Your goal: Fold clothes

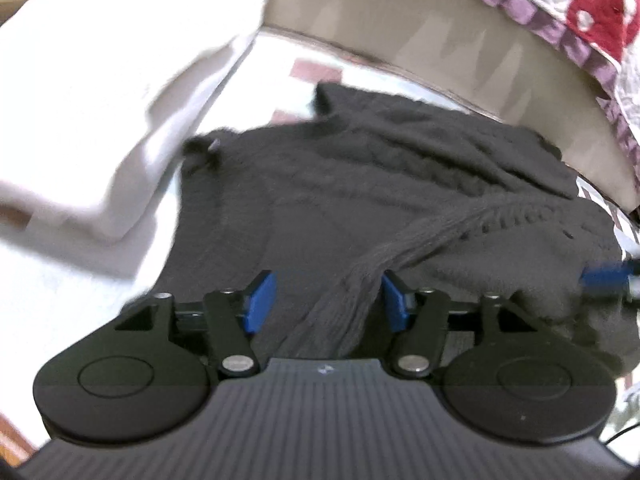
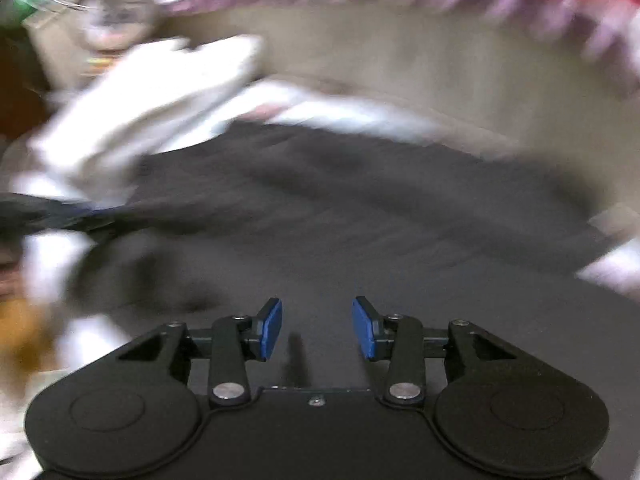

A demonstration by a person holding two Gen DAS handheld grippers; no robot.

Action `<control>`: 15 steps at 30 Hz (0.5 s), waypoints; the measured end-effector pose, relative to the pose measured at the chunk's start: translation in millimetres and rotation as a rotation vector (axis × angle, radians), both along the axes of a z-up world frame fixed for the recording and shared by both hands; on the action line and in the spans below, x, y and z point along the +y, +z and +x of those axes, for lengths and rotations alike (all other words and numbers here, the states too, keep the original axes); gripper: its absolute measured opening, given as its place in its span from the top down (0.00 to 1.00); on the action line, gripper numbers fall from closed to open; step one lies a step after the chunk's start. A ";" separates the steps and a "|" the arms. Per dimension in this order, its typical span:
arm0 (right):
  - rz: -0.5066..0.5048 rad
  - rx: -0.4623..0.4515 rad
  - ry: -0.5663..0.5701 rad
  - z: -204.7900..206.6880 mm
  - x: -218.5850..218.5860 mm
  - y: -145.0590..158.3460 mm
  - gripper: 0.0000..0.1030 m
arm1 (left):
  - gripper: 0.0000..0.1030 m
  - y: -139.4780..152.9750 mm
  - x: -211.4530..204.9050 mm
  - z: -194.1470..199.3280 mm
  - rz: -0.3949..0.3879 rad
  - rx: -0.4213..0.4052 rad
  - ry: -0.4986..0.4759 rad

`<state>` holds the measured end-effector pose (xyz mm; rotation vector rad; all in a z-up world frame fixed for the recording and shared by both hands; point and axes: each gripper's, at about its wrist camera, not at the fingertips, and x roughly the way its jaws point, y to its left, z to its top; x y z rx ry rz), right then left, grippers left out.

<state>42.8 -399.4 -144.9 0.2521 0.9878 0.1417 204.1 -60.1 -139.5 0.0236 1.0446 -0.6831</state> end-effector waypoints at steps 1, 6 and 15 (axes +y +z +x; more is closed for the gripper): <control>0.046 0.012 0.052 -1.3 9.7 -6.2 0.52 | 0.43 1.0 8.0 -1.6 -0.001 0.010 0.017; 0.092 0.037 0.221 1.8 46.5 -24.7 0.40 | 0.43 5.3 50.3 -7.9 -0.040 0.016 0.153; 0.208 0.006 0.174 15.1 61.9 -55.8 0.37 | 0.43 -8.2 35.9 -12.4 -0.079 0.068 0.102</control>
